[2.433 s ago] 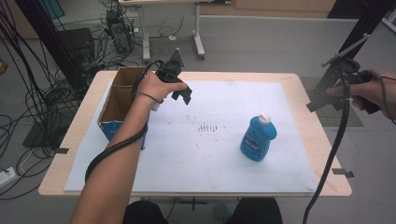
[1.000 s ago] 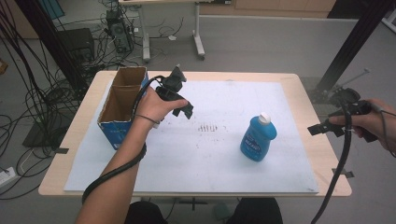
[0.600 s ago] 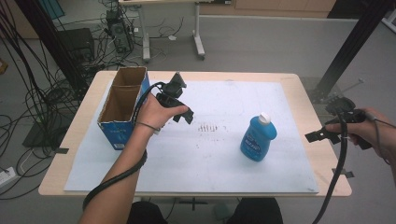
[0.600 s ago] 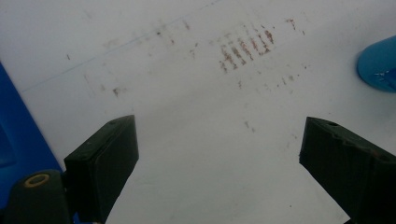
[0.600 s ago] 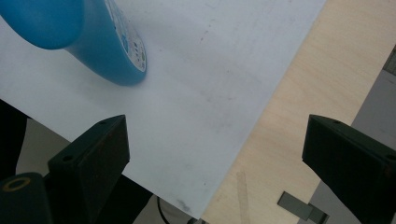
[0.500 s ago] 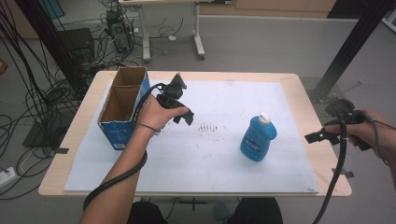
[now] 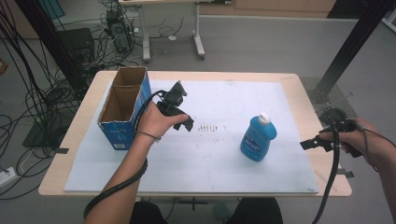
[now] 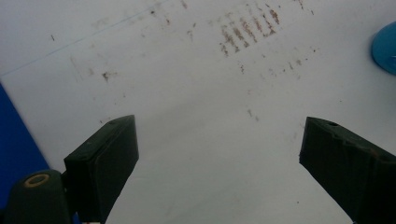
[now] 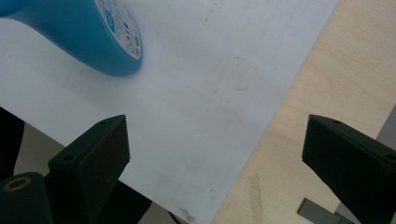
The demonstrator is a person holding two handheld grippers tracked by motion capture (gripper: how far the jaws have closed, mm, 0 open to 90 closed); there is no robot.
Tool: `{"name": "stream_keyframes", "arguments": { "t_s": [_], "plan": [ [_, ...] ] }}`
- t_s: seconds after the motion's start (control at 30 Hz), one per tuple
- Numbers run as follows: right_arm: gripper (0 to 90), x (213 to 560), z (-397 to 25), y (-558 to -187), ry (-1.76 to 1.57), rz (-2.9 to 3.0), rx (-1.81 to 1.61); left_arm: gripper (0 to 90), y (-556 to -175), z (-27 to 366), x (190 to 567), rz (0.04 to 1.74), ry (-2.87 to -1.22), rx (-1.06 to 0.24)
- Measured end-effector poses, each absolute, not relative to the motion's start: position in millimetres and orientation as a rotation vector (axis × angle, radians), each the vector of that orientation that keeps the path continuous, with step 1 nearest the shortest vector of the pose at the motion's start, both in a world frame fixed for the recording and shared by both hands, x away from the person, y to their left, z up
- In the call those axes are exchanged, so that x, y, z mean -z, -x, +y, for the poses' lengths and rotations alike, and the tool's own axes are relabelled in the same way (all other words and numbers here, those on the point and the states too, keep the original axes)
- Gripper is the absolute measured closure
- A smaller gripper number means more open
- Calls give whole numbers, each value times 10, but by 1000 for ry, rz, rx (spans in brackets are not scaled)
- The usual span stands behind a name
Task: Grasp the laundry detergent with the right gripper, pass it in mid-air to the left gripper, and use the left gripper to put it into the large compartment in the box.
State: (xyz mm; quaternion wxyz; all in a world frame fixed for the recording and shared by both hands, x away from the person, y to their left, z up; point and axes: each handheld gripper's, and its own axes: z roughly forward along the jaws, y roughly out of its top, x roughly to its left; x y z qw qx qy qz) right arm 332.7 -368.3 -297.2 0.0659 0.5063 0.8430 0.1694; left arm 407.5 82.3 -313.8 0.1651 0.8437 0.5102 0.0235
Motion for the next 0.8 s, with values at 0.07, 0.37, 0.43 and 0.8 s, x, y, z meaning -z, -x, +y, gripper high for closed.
{"name": "stream_keyframes", "arguments": {
  "t_s": [0.07,0.37,0.43,0.8],
  "plan": [
    [74,3036,-3670,-3321,-1517,2547,-514,120,-4047,823,3169,1452,-2407,-62],
    [75,3223,-3629,-3303,-1499,2568,-481,120,-4016,837,3221,1447,-2405,-49],
    [75,3257,-3627,-3301,-1501,2569,-480,120,-4015,845,3236,1449,-2408,-52],
    [76,3424,-3593,-3273,-1506,2584,-477,120,-3999,845,3334,1462,-2405,-30]
  ]
}}
